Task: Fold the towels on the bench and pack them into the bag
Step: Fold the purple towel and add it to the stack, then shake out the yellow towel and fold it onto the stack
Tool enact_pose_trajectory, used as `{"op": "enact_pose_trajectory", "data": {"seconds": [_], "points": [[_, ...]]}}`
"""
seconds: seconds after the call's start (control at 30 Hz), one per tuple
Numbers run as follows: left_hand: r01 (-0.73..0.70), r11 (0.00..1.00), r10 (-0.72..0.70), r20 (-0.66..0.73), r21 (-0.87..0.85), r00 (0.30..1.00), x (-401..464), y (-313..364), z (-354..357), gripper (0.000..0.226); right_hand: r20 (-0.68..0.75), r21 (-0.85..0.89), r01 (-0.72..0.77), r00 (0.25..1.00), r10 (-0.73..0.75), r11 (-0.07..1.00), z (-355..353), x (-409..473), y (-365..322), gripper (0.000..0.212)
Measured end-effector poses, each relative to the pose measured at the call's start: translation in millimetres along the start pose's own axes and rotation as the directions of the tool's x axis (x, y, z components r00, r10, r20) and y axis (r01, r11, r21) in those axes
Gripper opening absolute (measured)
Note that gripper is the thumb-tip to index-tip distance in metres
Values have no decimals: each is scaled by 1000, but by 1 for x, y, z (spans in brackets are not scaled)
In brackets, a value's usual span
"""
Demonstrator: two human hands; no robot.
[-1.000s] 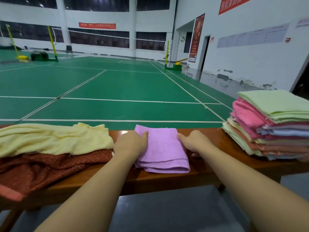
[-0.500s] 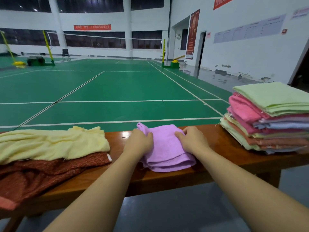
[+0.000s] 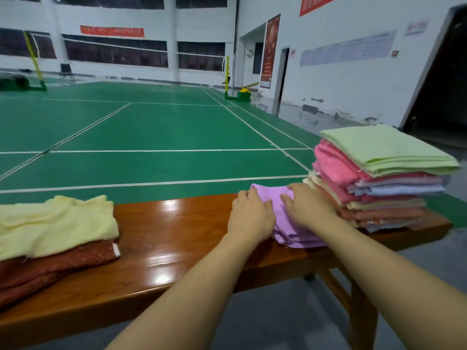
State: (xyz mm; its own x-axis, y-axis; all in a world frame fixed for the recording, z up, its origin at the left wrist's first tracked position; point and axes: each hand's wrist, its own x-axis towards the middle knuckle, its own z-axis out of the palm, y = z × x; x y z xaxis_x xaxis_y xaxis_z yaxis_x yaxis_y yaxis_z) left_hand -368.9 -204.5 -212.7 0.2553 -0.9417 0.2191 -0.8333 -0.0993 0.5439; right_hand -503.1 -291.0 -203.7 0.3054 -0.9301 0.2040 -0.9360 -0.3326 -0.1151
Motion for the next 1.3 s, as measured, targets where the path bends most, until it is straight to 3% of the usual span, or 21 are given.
{"op": "enact_pose_trajectory", "data": {"seconds": [0.07,0.1,0.23,0.3,0.4,0.53,0.77,0.9,1.07,1.13,1.2,1.3], "points": [[-139,983,125,123,118,985,0,0,16,48,110,-40,68,992,-63,997,26,7,10,100],[-196,958,157,191,208,969,0,-2,24,49,140,-74,91,987,-81,993,35,11,16,105],[-212,935,144,242,284,960,4,-2,32,50,206,-52,109,974,-96,993,26,3,18,57],[-216,941,159,224,260,962,7,-3,29,47,170,-40,72,983,-64,997,25,4,16,56],[-125,969,93,153,211,984,11,-21,17,46,57,38,41,997,-43,998,21,5,1,63],[62,987,-69,44,150,997,6,-62,-11,55,7,145,181,983,-184,973,10,-5,-56,59],[227,923,-169,-203,310,965,-37,-164,-95,88,22,399,333,928,-372,854,20,-26,-193,44],[337,900,-191,-445,276,875,-85,-203,-151,43,51,538,344,898,-438,769,26,-40,-269,40],[532,764,-308,-518,366,798,-122,-247,-188,40,133,592,287,887,-442,753,36,-55,-325,37],[536,763,-302,-533,363,791,-125,-252,-193,36,116,644,263,894,-432,718,40,-58,-332,27],[496,816,-265,-571,297,777,-122,-250,-195,27,50,747,232,915,-401,623,45,-57,-333,22],[410,887,-200,-625,211,755,-118,-240,-194,20,-2,910,125,955,-296,396,45,-50,-325,24]]}}
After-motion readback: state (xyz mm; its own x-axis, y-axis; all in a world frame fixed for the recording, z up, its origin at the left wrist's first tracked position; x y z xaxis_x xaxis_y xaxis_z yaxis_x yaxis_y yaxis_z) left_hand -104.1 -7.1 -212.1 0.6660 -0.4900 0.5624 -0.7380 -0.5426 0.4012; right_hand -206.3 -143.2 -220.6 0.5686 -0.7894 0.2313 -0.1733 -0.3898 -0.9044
